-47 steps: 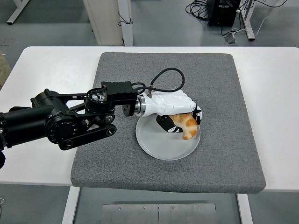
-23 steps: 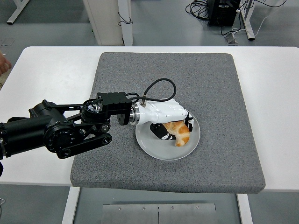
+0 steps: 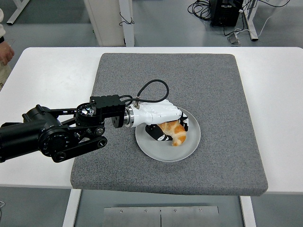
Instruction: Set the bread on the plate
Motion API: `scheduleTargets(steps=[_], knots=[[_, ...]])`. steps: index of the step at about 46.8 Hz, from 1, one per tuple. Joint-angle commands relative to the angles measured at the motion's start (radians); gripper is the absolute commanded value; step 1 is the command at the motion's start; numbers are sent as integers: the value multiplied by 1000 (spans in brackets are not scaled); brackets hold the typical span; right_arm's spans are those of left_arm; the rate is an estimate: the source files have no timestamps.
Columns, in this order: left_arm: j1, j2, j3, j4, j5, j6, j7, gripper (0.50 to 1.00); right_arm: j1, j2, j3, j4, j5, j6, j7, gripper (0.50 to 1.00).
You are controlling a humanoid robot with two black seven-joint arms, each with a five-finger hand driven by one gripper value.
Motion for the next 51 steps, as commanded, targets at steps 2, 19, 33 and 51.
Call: scheduleTargets(steps=[2,19,33,51], knots=[[-4,19,-1,-15,-4,-5,-1,902,0,0,0,0,0,0,0,1000],[-35,76,-7,-77,-72,-13,0,963,0,0,0,0,0,0,0,1000],[-156,127,-10,-110,-193,-33,16,963,0,0,0,0,0,0,0,1000],[-283,171,-27,-109,-394,-34,19,965,0,0,0,0,0,0,0,1000]])
